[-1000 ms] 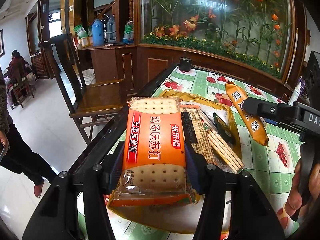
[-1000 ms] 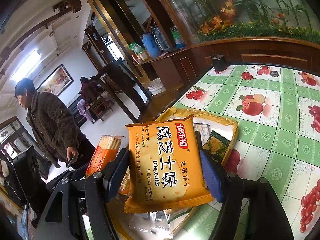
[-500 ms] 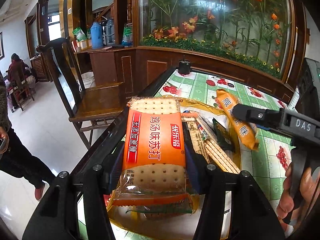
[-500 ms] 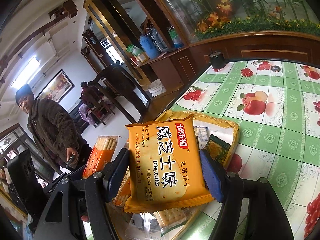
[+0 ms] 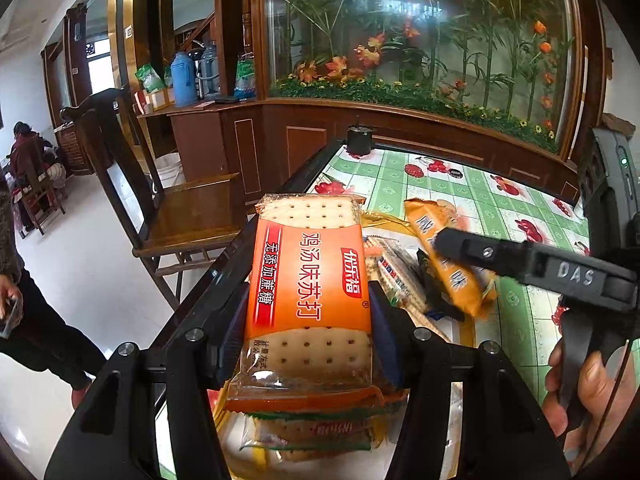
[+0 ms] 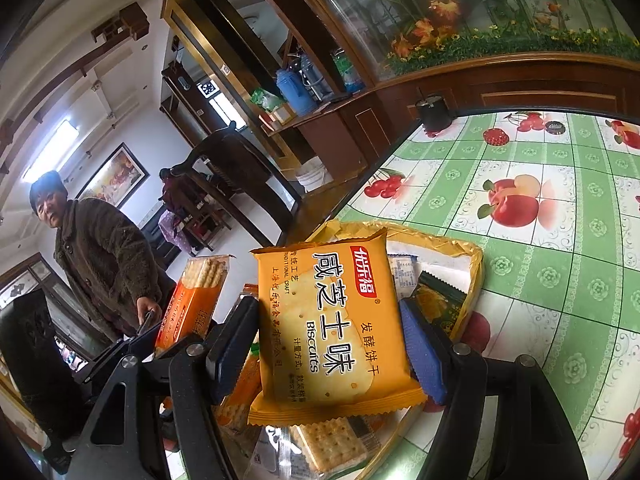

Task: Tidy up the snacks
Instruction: 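Carry the orange cracker pack and yellow-orange biscuit pack over the white tray, then lower both packs into the tray and open both tools to release them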

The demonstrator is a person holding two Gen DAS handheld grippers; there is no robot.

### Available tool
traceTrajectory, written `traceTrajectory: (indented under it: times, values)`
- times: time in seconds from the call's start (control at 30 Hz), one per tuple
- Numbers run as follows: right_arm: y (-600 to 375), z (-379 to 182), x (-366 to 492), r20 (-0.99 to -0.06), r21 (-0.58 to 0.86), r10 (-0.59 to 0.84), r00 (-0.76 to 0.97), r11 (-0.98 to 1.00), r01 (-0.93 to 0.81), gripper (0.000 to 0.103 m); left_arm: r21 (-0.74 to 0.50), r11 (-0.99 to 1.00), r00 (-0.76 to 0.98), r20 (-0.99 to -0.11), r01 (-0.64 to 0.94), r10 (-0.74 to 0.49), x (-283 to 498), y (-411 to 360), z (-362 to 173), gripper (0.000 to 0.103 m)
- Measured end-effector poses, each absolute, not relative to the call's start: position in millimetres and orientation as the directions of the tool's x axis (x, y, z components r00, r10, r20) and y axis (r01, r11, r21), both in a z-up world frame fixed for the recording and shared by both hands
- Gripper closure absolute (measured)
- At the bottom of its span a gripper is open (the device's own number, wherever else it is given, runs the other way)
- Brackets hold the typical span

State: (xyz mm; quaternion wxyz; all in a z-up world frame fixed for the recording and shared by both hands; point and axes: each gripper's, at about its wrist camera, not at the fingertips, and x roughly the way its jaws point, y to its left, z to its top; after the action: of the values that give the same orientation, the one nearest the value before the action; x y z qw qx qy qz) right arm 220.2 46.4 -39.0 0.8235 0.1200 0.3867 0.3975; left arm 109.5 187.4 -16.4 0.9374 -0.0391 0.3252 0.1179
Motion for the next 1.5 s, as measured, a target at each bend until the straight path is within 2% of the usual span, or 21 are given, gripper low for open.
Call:
traceTrajectory:
  times: [0.53,0.63,0.77,1.03,1.5]
  values:
    - [72,-71,244,-0.628,0.466,0.687,0.365,0.708,-0.531,0.03,0.048,0.981,0.693,-0.701,-0.188,0.167,149,177,-31,0.047]
    - [72,-75,243,-0.631,0.468,0.689,0.356,0.704,-0.534,0.028,0.043,0.978,0.675,-0.717,-0.206,0.174,151,181,-31,0.038]
    - [70,-75,240,-0.626,0.466,0.69,0.363,0.704,-0.535,0.021,0.038,0.971,0.673,-0.714,-0.237,0.192,147,186,-31,0.022]
    - [63,-65,232,-0.622,0.432,0.668,0.409,0.728,-0.532,0.001,0.079,0.963,0.702,-0.67,-0.257,0.242,129,179,-23,0.02]
    - [52,-53,207,-0.634,0.346,0.615,0.469,0.768,-0.54,0.0,0.046,0.966,0.762,-0.605,-0.256,0.231,93,173,-2,0.02]
